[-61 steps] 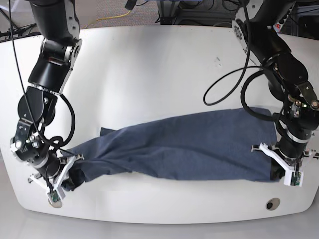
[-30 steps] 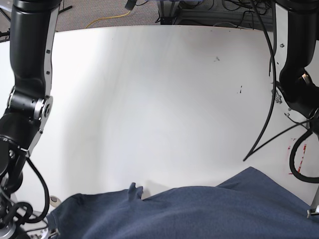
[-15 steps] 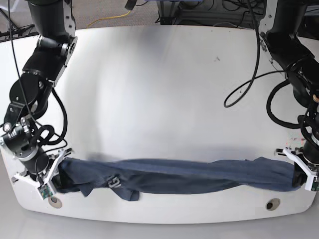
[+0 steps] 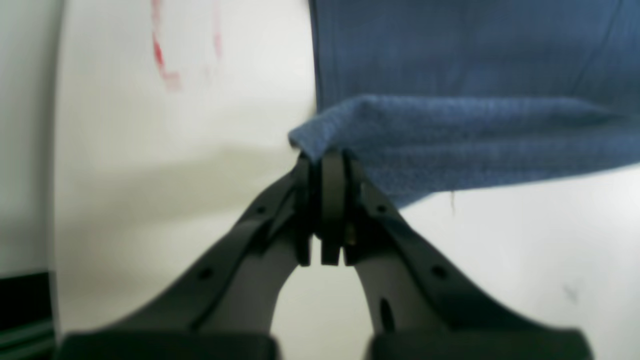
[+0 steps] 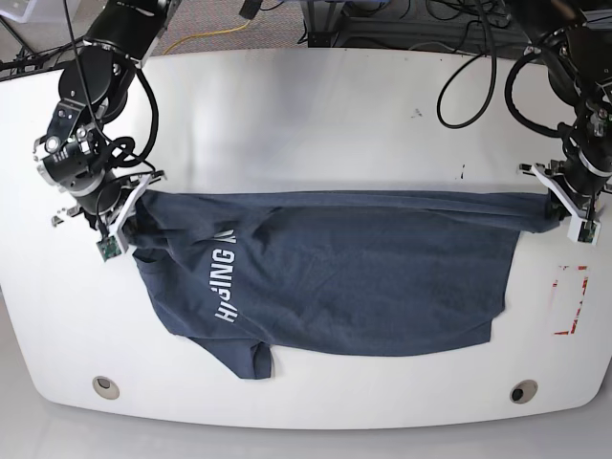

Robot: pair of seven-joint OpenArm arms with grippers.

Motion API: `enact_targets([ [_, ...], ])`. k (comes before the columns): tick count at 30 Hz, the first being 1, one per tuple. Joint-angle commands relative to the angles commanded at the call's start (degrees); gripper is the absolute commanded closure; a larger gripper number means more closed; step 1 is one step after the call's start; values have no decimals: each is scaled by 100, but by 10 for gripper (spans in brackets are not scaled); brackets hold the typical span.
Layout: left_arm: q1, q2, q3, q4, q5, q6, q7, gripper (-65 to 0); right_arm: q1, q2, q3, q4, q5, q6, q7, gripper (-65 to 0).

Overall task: Fold the T-shirt properly
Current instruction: 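Lay the shirt flat with both grippers and release it, then move both grippers to the shirt hem and grasp its corners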

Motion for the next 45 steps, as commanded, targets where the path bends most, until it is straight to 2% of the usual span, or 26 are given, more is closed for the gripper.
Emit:
enact_targets([
  [6, 958, 44, -475, -18, -273, -9, -18, 0, -721, -343, 264, -18, 0, 0, 0, 0],
  [12, 1363, 35, -651, -97, -273, -9, -18, -1, -1125, -536, 264, -26, 0, 0, 0, 0],
  [14, 1451, 35, -651, -97, -273, -9, -18, -4, -1204, -598, 264, -35, 0, 0, 0, -35],
  [16, 1538, 35, -615, -97, -273, -9, -18, -6, -1257, -633, 264, -35, 0, 0, 0, -119],
  [18, 1574, 35, -598, -97, -290, -9, 0, -28, -1301, -651, 264, -35, 0, 0, 0, -230],
  [20, 1574, 35, -589, -105, -299, -9, 26, -111, -1319, -659, 352, -35, 0, 0, 0, -376],
  [21, 1574, 35, -571, -105, -299, -9, 26, -142, -1319, -659, 404, -35, 0, 0, 0, -422],
  [23, 1574, 35, -457, -114, -299, -9, 26, -262, -1266, -668, 580, -35, 193, 0, 0, -544],
  [25, 1538, 35, -387, -123, -281, -9, 26, -343, -1266, -651, 730, -35, 519, 0, 0, -599],
  [26, 1538, 35, -369, -167, -281, -9, 26, -382, -1257, -615, 835, -35, 791, 0, 0, -607],
  [28, 1424, 35, -360, -255, -299, -9, 18, -415, -1125, -571, 932, -123, 1125, 0, 0, -595],
  [32, 1029, 35, -404, -281, -299, -9, 26, -415, -475, -316, 976, -774, 1275, 0, -334, -569],
  [36, 721, 35, -615, -255, -325, -9, 26, -415, 369, -53, 941, -1679, 1266, 0, -387, -541],
  [39, 519, 35, -888, -255, -607, -9, 26, -415, 1081, 141, 932, -2488, 1266, 0, -387, -531],
  [42, 422, 35, -1099, -255, -932, -9, 26, -415, 1996, 510, 923, -3684, 1257, 0, -378, -533],
  [45, 281, 35, -1134, -264, -993, 0, 26, -414, 2760, 844, 686, -4888, 1248, 0, -35, -533],
])
